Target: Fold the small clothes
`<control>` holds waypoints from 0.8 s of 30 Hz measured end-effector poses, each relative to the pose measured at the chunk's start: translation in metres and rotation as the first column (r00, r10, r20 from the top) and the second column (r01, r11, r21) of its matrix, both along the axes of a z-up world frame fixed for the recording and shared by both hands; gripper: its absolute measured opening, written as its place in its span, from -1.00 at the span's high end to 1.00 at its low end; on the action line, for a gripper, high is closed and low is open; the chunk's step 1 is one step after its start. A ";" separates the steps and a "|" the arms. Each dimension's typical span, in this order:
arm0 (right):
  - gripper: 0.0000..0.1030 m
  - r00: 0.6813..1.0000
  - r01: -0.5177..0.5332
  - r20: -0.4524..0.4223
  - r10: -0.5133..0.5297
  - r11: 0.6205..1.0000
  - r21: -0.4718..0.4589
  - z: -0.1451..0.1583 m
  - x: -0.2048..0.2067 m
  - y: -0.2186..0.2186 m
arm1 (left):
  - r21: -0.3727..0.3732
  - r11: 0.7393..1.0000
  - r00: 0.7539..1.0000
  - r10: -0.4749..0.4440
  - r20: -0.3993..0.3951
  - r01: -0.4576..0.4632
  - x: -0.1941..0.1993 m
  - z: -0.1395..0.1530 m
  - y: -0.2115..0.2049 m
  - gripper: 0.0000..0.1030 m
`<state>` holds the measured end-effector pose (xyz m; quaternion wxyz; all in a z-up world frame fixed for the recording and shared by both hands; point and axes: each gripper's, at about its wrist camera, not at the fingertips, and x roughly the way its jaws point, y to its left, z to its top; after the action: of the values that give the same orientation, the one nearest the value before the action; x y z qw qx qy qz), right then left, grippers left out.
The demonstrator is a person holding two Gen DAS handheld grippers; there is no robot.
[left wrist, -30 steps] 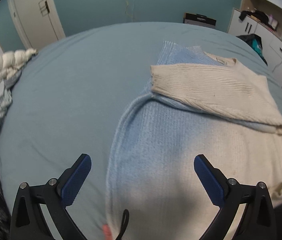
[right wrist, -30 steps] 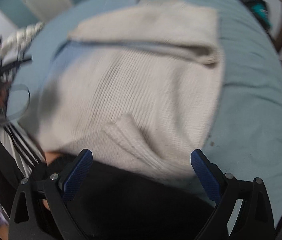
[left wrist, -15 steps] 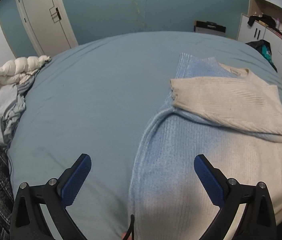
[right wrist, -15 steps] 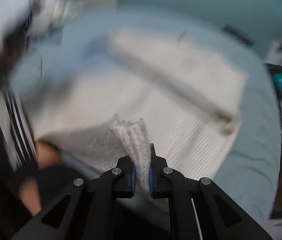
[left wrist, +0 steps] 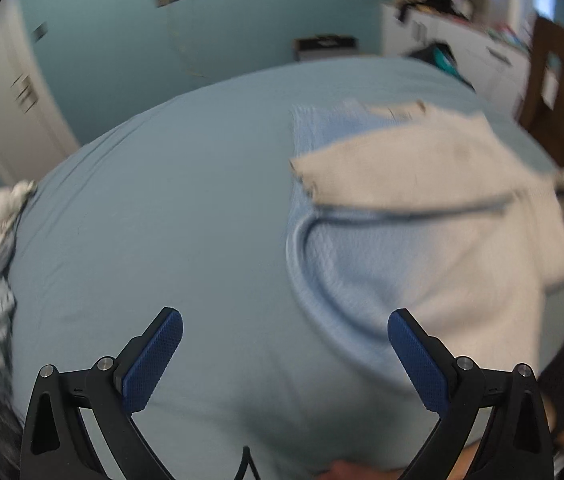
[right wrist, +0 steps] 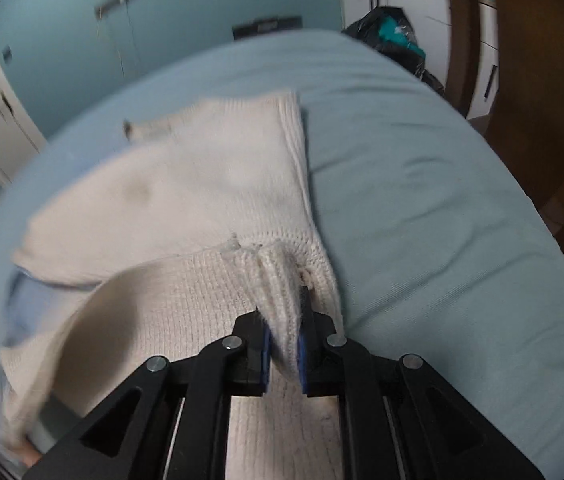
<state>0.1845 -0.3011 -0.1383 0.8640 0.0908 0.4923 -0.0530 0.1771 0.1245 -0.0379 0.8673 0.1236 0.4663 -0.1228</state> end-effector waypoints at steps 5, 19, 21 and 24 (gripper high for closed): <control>-0.19 0.980 0.120 -0.158 -0.120 0.993 -0.010 -0.029 0.012 -0.029 | 0.118 0.933 0.940 -0.336 -0.058 0.341 -0.027 -0.023 -0.043 -0.99; -0.35 0.971 0.168 -0.199 -0.135 0.973 0.159 -0.015 -0.021 -0.051 | 0.322 0.460 0.560 -0.716 -0.416 0.827 -0.111 -0.134 -0.202 -0.96; -0.35 0.970 0.172 -0.204 -0.132 0.966 0.192 -0.019 -0.015 -0.051 | 0.334 0.441 0.551 -0.716 -0.428 0.833 -0.117 -0.143 -0.204 -0.95; -0.35 0.964 0.171 -0.236 -0.122 0.965 0.200 -0.027 -0.010 -0.050 | 0.301 0.434 0.527 -0.737 -0.424 0.849 -0.122 -0.144 -0.204 -0.74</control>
<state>0.1748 -0.3507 -0.1655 0.7821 0.2152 0.5804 -0.0723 0.0547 -0.0794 -0.1818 0.5858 0.5215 0.4624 -0.4136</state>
